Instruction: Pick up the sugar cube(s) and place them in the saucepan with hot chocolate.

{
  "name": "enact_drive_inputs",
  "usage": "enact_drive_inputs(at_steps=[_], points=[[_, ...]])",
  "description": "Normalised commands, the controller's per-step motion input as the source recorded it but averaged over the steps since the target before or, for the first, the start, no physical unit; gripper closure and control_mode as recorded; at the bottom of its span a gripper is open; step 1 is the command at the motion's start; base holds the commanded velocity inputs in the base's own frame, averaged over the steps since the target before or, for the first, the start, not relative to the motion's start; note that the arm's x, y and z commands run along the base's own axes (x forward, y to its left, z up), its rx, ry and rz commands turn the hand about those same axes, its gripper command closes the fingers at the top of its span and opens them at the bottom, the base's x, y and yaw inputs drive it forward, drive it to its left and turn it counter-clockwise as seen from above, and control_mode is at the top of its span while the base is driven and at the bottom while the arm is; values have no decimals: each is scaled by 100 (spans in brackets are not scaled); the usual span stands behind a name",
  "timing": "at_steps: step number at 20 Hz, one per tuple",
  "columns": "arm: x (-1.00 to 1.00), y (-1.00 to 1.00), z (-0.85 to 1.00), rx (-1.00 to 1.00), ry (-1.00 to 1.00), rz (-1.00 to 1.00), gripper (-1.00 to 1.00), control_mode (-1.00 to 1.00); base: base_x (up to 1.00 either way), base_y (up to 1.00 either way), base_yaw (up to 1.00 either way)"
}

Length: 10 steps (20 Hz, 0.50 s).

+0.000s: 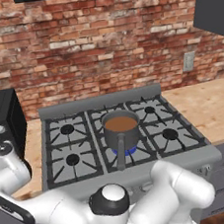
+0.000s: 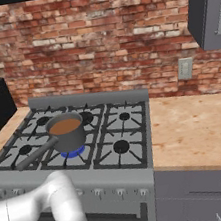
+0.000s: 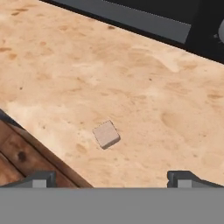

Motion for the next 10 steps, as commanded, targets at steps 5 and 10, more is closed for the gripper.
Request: enact_drive_inputs(at_steps=[5, 10], points=[[29, 11, -13, -2, 0, 0, -100, -100, 0, 0, 0], [3, 0, -5, 0, 0, 0, -100, -100, 0, 0, 0]])
